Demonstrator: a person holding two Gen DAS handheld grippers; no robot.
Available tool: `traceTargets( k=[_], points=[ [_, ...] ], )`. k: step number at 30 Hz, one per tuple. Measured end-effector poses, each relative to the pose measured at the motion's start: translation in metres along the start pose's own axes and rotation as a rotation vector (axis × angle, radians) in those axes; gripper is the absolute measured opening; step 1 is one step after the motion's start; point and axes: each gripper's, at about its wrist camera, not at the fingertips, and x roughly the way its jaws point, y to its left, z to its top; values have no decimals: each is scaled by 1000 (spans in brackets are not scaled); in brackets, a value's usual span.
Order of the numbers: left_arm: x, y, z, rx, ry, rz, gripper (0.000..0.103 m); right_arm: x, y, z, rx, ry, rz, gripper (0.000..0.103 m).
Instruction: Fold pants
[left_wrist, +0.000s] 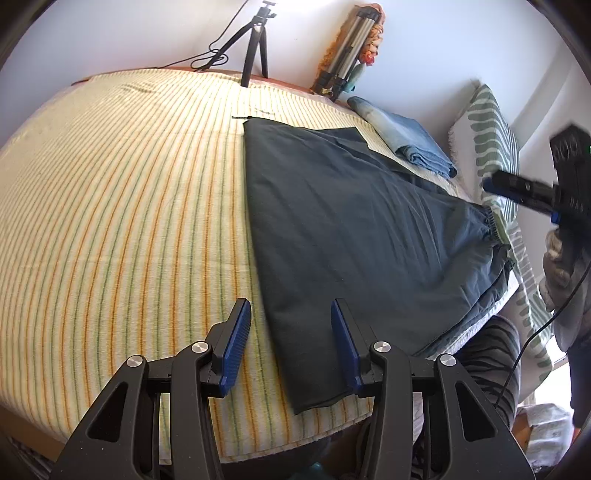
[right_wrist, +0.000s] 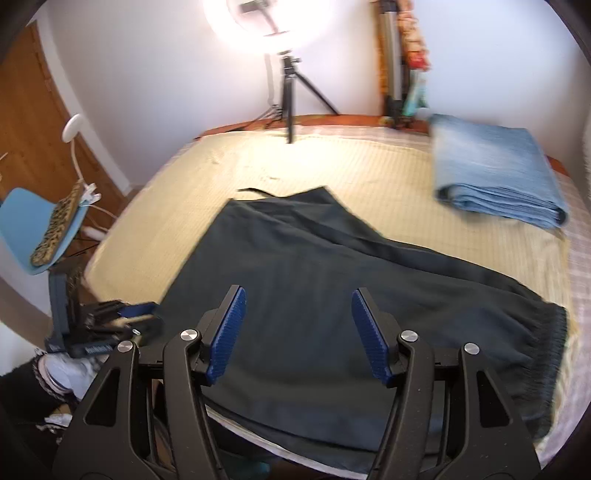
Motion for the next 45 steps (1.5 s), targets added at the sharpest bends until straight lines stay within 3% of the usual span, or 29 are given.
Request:
traceTargets(
  k=[11,20,27,35,45],
  points=[
    [3,-8,-3,32,-14,-8,43,60,42,23,8,95,105,63],
    [1,-5,-3,16,-32,-41,43,113,66,39,51,211,124,63],
    [-3,-5,-3,12,-43,-69,43,152,94,51,30,284,84,63],
    [-9,-7,-7,0,-81,-182,41,190,112,59,32,379,-7,63],
    [-8,-18,-8,22,-93,-197,41,223,140,59,-72,467,-140,63]
  ],
)
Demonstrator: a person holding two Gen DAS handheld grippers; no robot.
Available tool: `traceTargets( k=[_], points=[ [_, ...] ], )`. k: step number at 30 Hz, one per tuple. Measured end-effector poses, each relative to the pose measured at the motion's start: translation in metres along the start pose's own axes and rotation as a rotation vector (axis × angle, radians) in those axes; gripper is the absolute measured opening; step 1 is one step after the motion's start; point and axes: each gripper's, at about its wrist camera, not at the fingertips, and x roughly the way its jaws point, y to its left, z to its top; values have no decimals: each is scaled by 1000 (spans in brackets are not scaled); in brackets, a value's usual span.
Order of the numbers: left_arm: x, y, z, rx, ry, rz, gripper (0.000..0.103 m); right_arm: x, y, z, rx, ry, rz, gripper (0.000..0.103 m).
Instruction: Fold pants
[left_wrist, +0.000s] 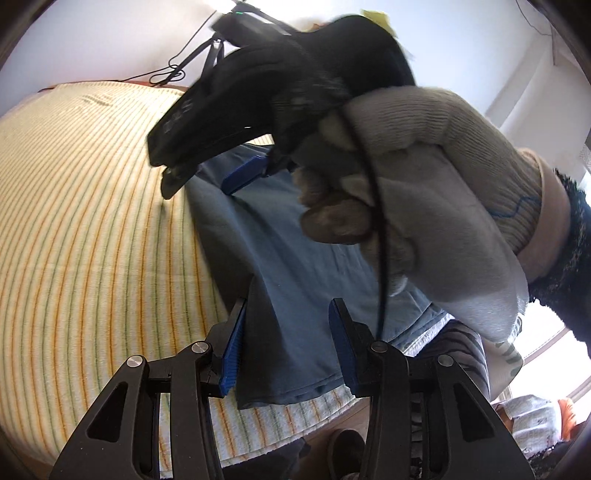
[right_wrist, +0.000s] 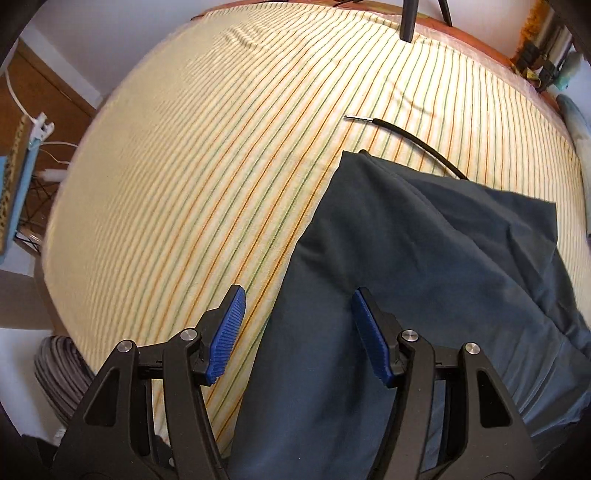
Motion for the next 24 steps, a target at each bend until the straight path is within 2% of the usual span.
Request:
traceTargets(
  k=[1,3,5,7,9,11,15,18,19,21,23,24],
  points=[
    [0,-2,0,4,-1,2,41,0,2,0,-10,6,-15,62],
    [2,-3,3,11,-6,17,41,0,7,0,-22,3,-51,50],
    [1,-3,2,2,-18,44,41,-2,5,0,-28,-4,-64,27],
    [1,1,2,-14,-25,84,45,-6,-6,-2,17,-7,0,13],
    [5,8,3,-41,-8,113,46,-10,-16,-4,49,-17,45,9],
    [11,13,3,-68,19,104,46,-14,-22,-8,72,-33,79,7],
    [15,9,5,-60,10,69,42,-25,-37,-12,115,-53,141,7],
    [18,2,6,-40,-5,52,12,-28,-39,-12,90,-43,146,7],
    [17,-1,7,-34,-18,50,12,-29,-39,-11,90,-40,138,7],
    [15,-3,10,-26,-32,40,12,-30,-34,-7,83,-23,127,19],
    [15,-12,10,-5,-42,42,12,-29,-37,-2,78,-30,101,48],
    [14,-14,10,4,-44,39,11,-30,-35,0,70,-34,93,51]
  ],
)
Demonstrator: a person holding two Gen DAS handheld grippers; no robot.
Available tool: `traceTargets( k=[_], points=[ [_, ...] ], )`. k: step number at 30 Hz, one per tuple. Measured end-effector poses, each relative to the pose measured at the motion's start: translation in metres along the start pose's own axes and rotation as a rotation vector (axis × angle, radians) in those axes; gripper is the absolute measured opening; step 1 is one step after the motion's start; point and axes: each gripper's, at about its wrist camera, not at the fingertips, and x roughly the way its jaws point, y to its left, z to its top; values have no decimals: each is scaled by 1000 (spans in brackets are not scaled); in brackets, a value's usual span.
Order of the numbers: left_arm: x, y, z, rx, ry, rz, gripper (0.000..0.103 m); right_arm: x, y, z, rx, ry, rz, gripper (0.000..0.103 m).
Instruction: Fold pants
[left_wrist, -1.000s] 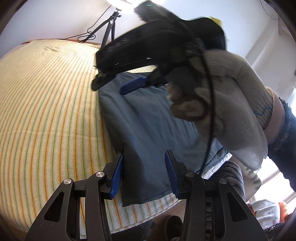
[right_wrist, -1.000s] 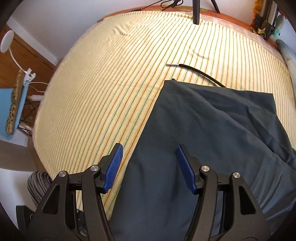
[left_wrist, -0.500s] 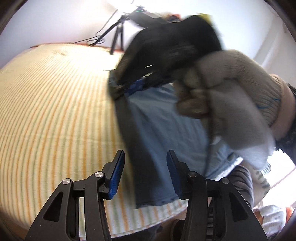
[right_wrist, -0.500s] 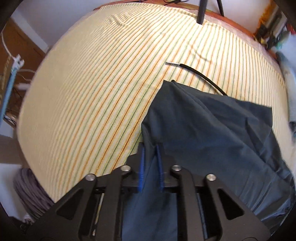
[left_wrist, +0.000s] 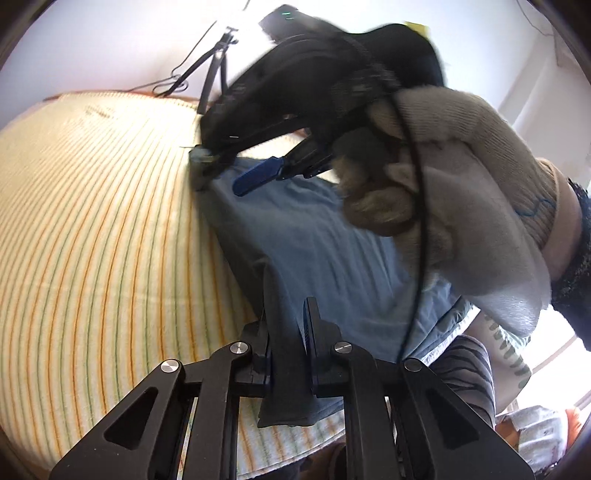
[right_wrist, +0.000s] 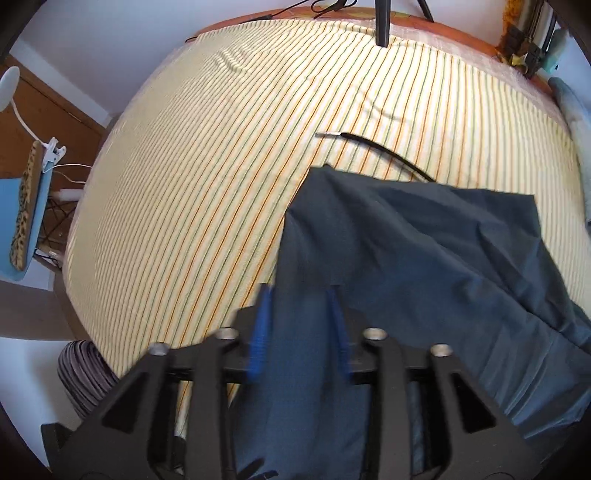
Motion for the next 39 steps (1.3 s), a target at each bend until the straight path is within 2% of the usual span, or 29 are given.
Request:
traceTargets(
  k=[4,7,9,10,11,13,24,30,34,39],
  points=[
    [0,-12,1,31,-8,-1,10,7,10,7,-31,39,-13,52],
    [3,-23,0,44,-4,-5,10,16,20,9,-70,47,-72,52],
    [3,-27,2,55,-3,-2,10,17,19,8,-78,43,-89,40],
    [2,-30,2,61,-4,0,10,15,18,7,-76,39,-81,20],
    [0,-32,4,66,-5,-2,10,14,15,8,-68,35,-64,11],
    [-1,-39,5,80,-8,-5,9,4,8,5,-58,3,-34,8],
    [-2,-78,17,134,-37,-112,9,-89,-38,-22,36,-229,123,5],
    [11,-109,30,160,-25,-193,8,-135,-78,-45,90,-334,135,4],
    [22,-126,44,189,-6,-243,8,-150,-108,-56,128,-372,121,4],
    [45,-150,47,223,25,-302,7,-172,-159,-76,178,-408,94,4]
  ],
)
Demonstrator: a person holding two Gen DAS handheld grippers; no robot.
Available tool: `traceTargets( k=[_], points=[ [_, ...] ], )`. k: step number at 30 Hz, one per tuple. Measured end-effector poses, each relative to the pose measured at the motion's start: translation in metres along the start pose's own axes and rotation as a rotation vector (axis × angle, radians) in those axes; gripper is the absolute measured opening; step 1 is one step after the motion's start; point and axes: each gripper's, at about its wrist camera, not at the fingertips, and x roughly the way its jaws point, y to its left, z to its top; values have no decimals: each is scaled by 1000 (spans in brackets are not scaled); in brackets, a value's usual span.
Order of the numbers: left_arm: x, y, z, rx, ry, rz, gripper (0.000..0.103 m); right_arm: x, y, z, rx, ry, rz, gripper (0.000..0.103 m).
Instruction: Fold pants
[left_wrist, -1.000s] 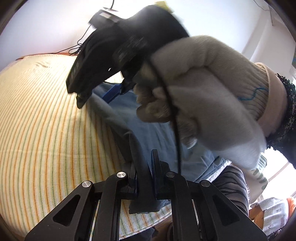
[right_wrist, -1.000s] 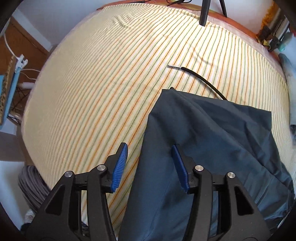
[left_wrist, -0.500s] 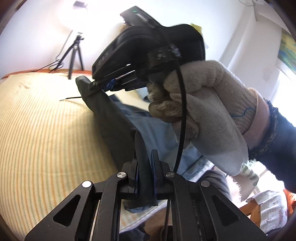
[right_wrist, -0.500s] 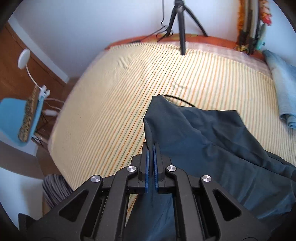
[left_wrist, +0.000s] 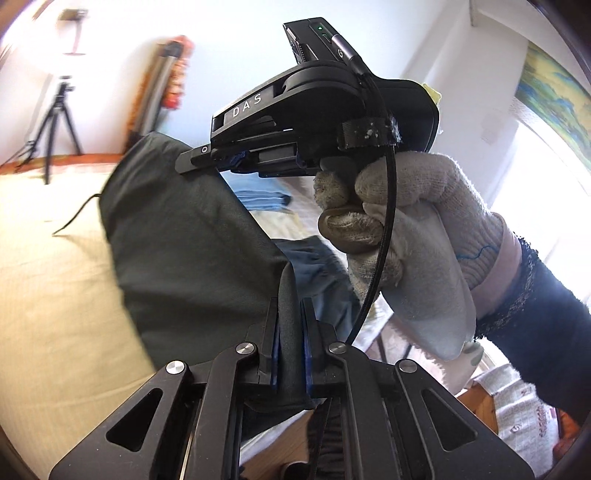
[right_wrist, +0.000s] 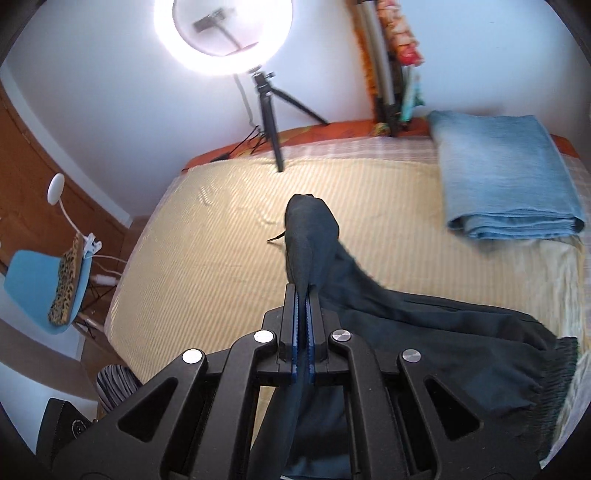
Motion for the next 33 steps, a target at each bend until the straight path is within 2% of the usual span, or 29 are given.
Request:
traceTargets(
  k=[7,16,21,27,32,33],
  points=[
    [58,-31,19,14,50,-107,7,-34,-73,-13,59,-29,-76,4],
    [130,-65,39,50,123,-198,7,-61,-172,-32,159,-33,-148,4],
    [158,-67,39,45,163,-206,7,-58,-203,-40,162,-7,-176,4],
    [185,-72,50,80,190,-191,7,-54,-222,-49,155,4,-216,4],
    [191,-69,53,78,217,-176,7,-44,-241,-63,173,30,-244,4],
    [190,-68,55,74,228,-172,12,-42,-243,-64,178,32,-248,4]
  ],
)
